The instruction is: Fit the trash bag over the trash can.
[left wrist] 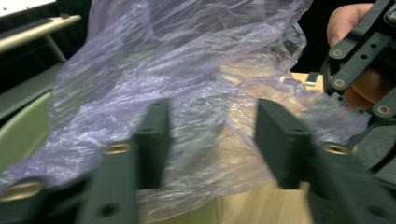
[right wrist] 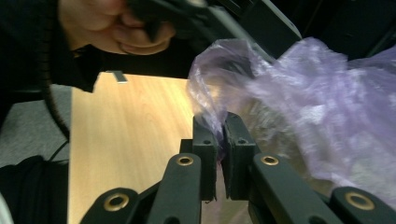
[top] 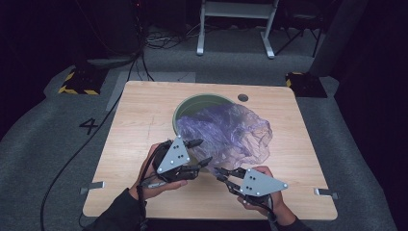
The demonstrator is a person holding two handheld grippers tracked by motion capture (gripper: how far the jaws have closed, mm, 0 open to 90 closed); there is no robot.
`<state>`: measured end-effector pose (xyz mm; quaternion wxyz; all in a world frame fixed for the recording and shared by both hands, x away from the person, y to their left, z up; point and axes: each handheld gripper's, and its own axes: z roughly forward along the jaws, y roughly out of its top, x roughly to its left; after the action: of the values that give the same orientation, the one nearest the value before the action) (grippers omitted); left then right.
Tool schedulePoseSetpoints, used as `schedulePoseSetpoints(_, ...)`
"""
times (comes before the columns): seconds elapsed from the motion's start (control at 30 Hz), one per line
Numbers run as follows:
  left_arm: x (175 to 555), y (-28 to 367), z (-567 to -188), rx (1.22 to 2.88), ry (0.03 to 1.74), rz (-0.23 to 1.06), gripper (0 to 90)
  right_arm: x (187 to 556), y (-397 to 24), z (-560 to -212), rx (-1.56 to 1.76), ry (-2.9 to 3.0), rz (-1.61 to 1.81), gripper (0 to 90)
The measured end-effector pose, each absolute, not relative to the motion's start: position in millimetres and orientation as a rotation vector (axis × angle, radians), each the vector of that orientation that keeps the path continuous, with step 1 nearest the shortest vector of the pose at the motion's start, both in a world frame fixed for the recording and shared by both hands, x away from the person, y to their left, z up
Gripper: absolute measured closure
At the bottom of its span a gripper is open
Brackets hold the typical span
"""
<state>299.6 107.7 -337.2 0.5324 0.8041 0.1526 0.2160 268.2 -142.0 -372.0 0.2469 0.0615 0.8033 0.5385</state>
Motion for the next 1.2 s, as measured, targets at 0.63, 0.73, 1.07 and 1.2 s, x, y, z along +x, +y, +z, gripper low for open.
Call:
schedulePoseSetpoints(0.63, 293.7, 108.8, -342.0, 1.942, 0.273, 0.422, 48.2, 260.2, -160.3, -375.9, 0.134, 2.226, 1.483, 81.7)
schedulePoseSetpoints(0.73, 284.9, 100.7, -338.7, 1.942, 0.251, 0.427, 22.8, 262.6, -157.4, -378.7, 0.133, 2.234, 1.470, 86.6)
schedulePoseSetpoints(1.07, 287.6, 79.8, -338.0, 1.978, 0.288, 0.470, 32.3, 259.1, -150.4, -381.4, 0.093, 2.242, 1.419, 85.1)
schedulePoseSetpoints(1.2, 290.1, 80.6, -344.0, 2.004, 0.281, 0.494, 56.9, 256.8, -151.0, -382.2, 0.064, 2.240, 1.412, 82.9)
